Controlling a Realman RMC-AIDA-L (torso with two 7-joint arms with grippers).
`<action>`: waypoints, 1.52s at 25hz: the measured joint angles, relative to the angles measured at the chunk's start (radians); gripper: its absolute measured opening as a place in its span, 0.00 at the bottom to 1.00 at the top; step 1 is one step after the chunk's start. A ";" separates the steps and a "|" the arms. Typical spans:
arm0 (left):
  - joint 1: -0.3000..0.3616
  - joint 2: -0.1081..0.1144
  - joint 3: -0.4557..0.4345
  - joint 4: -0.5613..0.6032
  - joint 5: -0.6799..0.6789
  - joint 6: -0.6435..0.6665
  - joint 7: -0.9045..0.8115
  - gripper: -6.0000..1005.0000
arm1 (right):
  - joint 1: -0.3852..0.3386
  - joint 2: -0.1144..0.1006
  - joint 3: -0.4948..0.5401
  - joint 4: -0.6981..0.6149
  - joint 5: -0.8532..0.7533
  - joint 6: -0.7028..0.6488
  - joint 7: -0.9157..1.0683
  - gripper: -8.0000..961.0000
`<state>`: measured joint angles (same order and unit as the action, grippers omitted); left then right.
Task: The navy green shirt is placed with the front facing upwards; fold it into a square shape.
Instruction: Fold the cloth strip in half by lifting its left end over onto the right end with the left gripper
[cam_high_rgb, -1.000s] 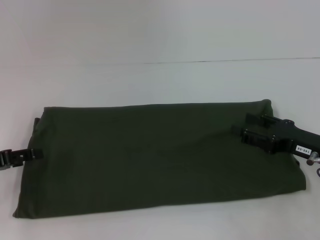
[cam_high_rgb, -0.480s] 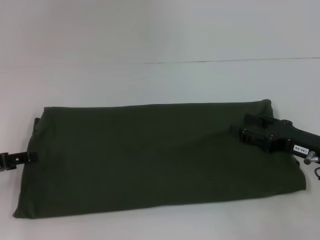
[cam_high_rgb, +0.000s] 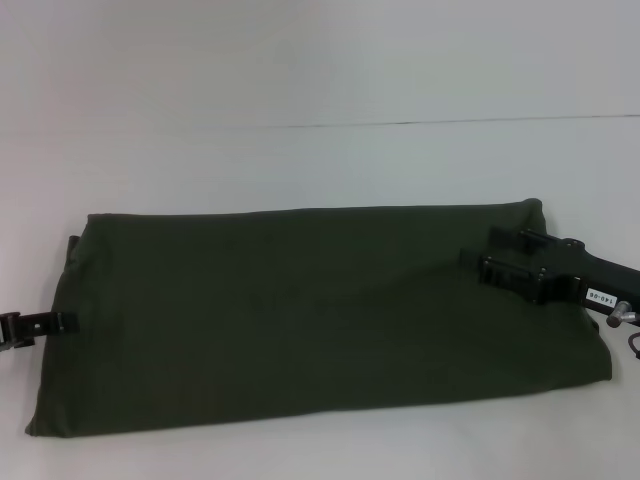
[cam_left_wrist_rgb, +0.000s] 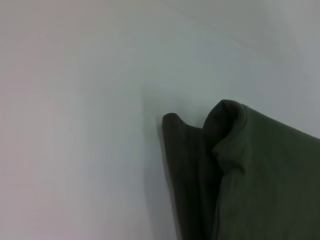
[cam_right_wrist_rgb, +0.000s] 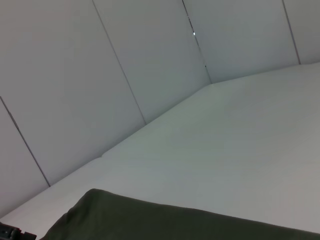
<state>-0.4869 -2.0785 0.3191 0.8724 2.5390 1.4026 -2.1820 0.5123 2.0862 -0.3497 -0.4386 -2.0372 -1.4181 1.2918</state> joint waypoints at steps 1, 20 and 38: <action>0.000 0.000 0.000 0.000 0.000 0.000 0.000 0.83 | 0.000 0.000 0.000 0.000 0.000 0.000 0.000 0.81; 0.001 0.000 0.003 0.012 -0.001 0.005 -0.005 0.83 | -0.003 0.000 0.000 0.000 0.000 0.008 0.001 0.81; 0.008 -0.003 0.009 0.020 0.004 0.022 -0.008 0.83 | -0.004 0.000 0.000 0.011 0.000 0.012 0.001 0.81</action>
<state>-0.4785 -2.0817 0.3282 0.8920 2.5430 1.4242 -2.1899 0.5080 2.0863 -0.3497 -0.4279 -2.0371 -1.4066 1.2932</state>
